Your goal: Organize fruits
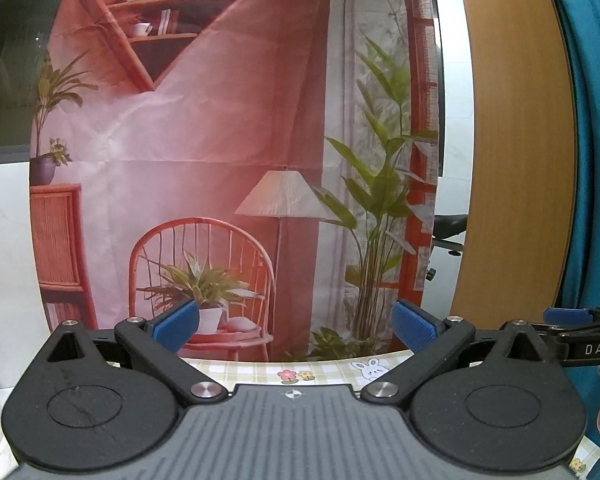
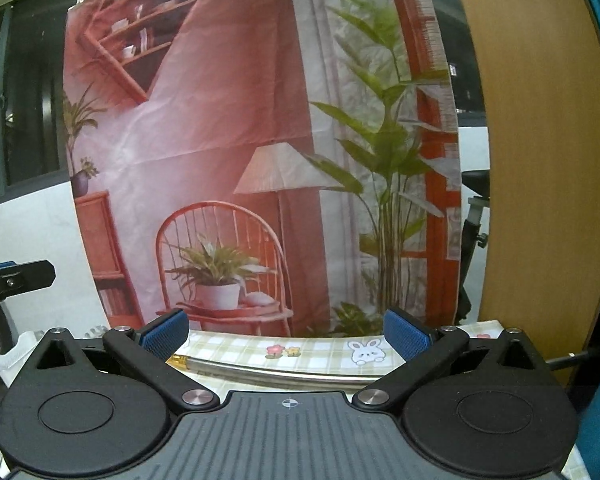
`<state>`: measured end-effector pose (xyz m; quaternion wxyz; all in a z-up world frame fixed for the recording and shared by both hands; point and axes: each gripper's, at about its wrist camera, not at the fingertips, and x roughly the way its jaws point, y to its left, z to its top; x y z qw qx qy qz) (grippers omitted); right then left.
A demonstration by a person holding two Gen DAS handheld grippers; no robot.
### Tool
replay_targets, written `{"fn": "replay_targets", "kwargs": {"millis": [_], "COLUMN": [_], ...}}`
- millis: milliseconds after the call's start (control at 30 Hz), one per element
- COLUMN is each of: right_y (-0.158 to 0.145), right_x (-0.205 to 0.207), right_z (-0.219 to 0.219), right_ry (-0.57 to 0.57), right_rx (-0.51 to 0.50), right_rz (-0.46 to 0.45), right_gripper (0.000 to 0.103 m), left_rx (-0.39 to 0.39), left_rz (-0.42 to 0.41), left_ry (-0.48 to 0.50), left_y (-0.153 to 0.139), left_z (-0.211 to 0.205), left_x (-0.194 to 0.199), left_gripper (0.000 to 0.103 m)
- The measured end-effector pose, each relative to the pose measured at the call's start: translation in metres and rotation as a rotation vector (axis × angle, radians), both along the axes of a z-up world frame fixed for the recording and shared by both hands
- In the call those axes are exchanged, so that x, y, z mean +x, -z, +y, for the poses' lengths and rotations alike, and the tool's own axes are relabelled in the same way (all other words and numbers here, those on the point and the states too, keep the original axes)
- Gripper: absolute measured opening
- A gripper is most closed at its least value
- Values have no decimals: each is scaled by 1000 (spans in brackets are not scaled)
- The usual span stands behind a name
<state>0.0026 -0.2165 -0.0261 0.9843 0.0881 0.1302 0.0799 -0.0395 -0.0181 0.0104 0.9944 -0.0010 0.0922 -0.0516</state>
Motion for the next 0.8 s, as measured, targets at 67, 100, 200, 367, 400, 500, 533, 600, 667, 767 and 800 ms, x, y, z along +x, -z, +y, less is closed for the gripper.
{"fn": "replay_targets", "kwargs": {"millis": [67,100,200,367,400,500,533,600,667,767,800], "right_y": [0,0,0,0,-1,-1,-1,-1,-1,0,-1], "right_x": [-1,0,-2,-3,-4,-4,-4,-4,-5,-6,-6], "right_z": [-1,-1,0,-2,-2,-2,-2,-2,-3,-5,-5], "right_ry": [4,5,10,10,11,9,8,10,10,13,16], "right_rx": [1,1,4,14,13,16,18,18,18,19,18], "right_rz": [0,-1,-1,-3,-4,-3,-3,-3,-5,-7,-6], "right_gripper": [103,103,103,103,103,103,103,103,103,103,103], "left_rx": [-2,-1,7,18,19,23,26,30,30,31,31], "left_rz": [2,3,2,3,3,7,10,13,15,16,17], "left_ry": [0,-1,-3,3,4,6,4,4,5,5,4], "left_y": [0,0,1,1,1,1,1,2,2,1,1], "left_z": [1,1,1,1,1,1,1,1,1,1,1], "left_x": [0,1,0,-1,-1,0,0,0,0,1,1], "left_gripper": [103,103,103,103,103,103,103,103,103,103,103]}}
